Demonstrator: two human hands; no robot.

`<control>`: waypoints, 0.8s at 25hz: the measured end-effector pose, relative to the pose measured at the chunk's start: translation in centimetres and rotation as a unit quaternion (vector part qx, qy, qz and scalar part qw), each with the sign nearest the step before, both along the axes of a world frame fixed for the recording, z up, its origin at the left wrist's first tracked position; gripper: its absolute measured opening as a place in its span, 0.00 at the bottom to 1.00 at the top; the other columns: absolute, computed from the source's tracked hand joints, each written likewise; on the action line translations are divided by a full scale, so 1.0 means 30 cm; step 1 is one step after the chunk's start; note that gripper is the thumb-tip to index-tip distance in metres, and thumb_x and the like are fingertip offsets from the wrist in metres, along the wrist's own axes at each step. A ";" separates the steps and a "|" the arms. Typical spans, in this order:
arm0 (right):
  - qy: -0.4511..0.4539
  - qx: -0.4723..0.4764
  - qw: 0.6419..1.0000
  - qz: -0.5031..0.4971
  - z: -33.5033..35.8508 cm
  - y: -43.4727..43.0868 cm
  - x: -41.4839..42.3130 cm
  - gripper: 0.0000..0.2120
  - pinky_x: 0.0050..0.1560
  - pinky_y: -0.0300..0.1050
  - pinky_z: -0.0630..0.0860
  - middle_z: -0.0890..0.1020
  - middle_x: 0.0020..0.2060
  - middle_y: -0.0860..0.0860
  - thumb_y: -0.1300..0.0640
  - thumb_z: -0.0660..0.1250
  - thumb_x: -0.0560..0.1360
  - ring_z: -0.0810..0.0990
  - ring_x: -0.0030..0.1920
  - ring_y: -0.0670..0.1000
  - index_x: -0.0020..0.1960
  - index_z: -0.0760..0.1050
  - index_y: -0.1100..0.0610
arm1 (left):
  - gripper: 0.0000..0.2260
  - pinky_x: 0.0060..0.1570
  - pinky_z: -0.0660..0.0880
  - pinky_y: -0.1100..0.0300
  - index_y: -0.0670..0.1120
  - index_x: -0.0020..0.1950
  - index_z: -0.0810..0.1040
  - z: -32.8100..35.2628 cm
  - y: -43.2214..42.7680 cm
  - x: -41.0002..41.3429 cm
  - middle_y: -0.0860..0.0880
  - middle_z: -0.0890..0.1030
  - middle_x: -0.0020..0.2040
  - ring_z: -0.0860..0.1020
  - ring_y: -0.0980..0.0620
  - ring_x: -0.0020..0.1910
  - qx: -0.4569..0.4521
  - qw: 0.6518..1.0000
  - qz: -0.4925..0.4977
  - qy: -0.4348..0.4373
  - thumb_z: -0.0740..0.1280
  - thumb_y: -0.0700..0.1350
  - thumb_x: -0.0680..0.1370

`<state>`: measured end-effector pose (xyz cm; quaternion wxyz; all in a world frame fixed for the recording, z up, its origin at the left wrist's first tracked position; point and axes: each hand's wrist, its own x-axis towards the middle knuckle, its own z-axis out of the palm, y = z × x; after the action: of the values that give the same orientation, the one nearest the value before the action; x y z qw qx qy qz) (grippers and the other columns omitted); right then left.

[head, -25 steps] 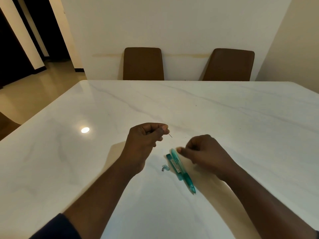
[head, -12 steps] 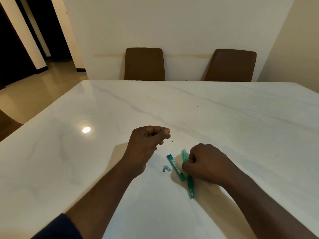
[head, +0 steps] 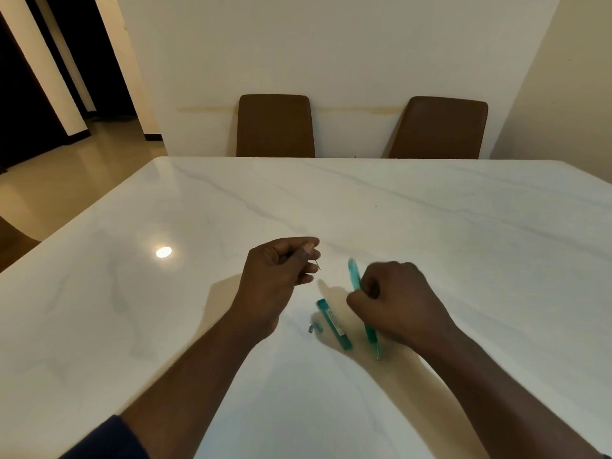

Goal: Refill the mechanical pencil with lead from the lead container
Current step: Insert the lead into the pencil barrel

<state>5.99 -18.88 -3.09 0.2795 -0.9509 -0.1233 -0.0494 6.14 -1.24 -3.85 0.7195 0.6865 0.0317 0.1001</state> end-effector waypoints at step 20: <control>-0.145 0.156 0.961 0.177 -0.029 -0.002 -0.011 0.08 0.29 0.48 0.74 0.80 0.30 0.42 0.54 0.68 0.72 0.81 0.32 0.48 0.39 0.69 0.50 | 0.06 0.41 0.82 0.57 0.49 0.46 0.85 0.074 -0.019 -0.045 0.48 0.87 0.40 0.85 0.46 0.38 -0.056 0.991 0.040 -0.119 0.70 0.39 0.74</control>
<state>5.67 -18.96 -3.95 0.4074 -0.8413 -0.3194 -0.1554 4.80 -1.80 -1.62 0.7507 0.6267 -0.0209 0.2078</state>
